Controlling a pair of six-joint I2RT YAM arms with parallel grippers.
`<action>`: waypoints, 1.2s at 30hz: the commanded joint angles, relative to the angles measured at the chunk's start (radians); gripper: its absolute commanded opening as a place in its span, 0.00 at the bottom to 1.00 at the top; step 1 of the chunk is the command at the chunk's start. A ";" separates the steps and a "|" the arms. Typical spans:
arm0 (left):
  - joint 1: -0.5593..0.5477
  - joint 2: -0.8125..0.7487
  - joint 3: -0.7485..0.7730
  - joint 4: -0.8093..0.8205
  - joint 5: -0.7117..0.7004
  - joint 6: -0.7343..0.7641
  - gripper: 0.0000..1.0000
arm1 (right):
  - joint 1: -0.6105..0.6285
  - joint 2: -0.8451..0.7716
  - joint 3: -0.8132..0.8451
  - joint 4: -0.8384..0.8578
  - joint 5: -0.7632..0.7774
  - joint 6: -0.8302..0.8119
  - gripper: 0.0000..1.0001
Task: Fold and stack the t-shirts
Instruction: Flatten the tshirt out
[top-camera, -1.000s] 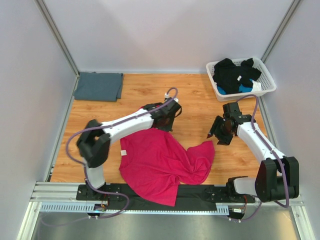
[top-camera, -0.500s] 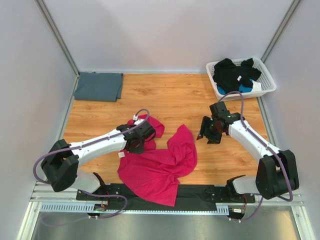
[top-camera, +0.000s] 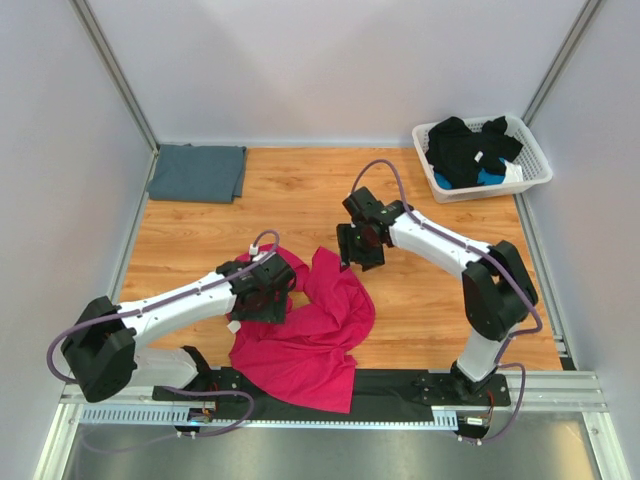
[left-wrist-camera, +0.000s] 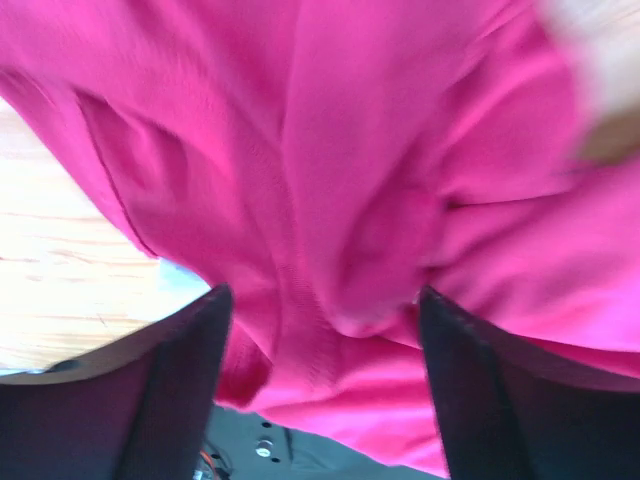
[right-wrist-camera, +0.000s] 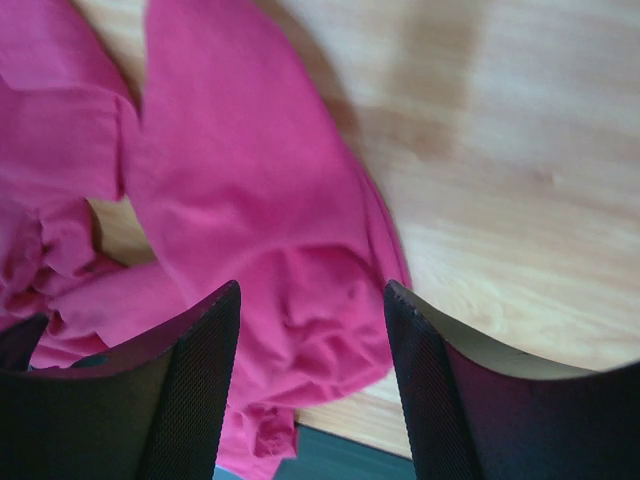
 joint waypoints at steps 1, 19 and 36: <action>0.025 -0.052 0.156 -0.050 -0.069 0.039 0.85 | 0.014 0.090 0.135 0.009 0.036 -0.055 0.61; 0.330 0.417 0.508 0.226 0.139 0.275 0.77 | 0.050 0.391 0.256 0.016 0.151 -0.086 0.12; 0.329 0.641 0.580 0.293 0.167 0.246 0.59 | -0.233 -0.264 -0.327 -0.084 0.263 0.070 0.00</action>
